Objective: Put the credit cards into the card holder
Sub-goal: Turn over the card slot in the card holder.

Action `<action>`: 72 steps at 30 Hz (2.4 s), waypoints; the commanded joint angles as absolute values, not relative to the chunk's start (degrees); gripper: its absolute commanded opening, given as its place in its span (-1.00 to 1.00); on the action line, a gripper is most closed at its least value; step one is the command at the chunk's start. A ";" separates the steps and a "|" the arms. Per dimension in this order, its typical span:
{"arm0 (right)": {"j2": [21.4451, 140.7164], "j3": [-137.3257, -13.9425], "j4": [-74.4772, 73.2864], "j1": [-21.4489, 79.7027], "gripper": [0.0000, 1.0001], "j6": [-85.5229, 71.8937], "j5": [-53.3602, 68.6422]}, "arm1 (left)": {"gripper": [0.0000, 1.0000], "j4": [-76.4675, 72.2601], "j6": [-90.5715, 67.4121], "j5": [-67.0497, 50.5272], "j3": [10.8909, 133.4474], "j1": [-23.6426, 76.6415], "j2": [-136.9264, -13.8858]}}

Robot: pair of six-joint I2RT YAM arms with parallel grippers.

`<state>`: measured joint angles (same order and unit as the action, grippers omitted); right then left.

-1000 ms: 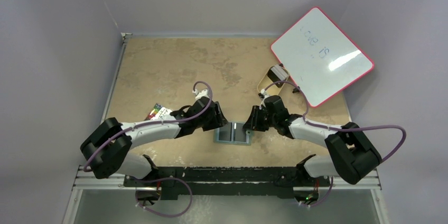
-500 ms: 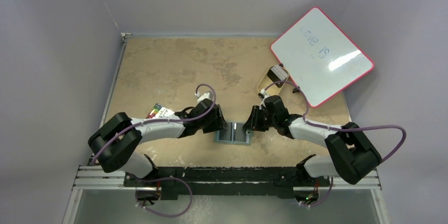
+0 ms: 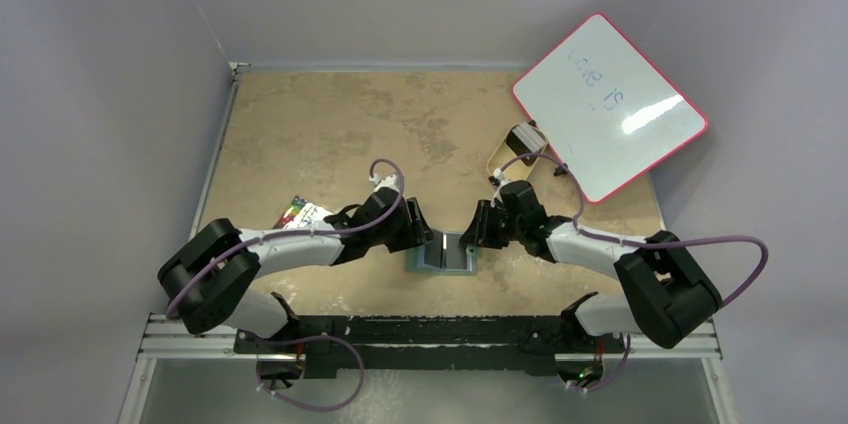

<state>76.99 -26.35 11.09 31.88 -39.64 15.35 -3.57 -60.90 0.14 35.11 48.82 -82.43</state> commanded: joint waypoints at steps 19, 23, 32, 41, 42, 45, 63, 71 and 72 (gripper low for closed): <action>76.59 -27.86 10.02 32.17 -0.33 -38.50 13.70 | -0.70 -15.30 -63.27 -3.78 32.18 48.83 -78.86; 76.55 -27.62 10.04 32.21 -0.33 -38.47 13.62 | -0.70 -17.06 -63.59 -4.04 31.44 48.86 -78.36; 76.29 -27.51 10.32 32.18 -0.33 -38.50 13.71 | -0.69 -18.20 -63.54 -4.28 30.96 48.82 -78.53; 76.84 -27.53 10.64 32.22 -0.33 -38.36 13.89 | -0.76 -19.69 -63.44 -4.62 30.83 48.82 -79.19; 76.94 -27.56 10.65 32.17 -0.33 -38.33 13.89 | -0.75 -19.95 -63.43 -4.62 30.74 48.78 -79.19; 77.23 -27.82 10.62 32.17 -0.33 -38.12 13.97 | -0.68 -20.47 -63.41 -4.58 30.50 48.86 -79.14; 73.30 -28.38 7.07 32.20 -0.32 -38.23 12.44 | -1.00 -23.05 -63.77 -5.03 29.45 48.82 -81.67; 69.29 -32.48 -0.28 32.21 -0.26 -36.92 9.15 | -1.00 -16.95 -62.01 -1.71 31.04 48.87 -81.57; 68.75 -33.17 -1.47 32.22 -0.24 -36.71 9.04 | -1.00 -16.01 -61.62 -1.32 31.37 48.85 -81.52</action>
<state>72.12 -28.67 3.11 31.88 -38.30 11.44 -19.16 -63.42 -3.79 29.76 48.82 -81.80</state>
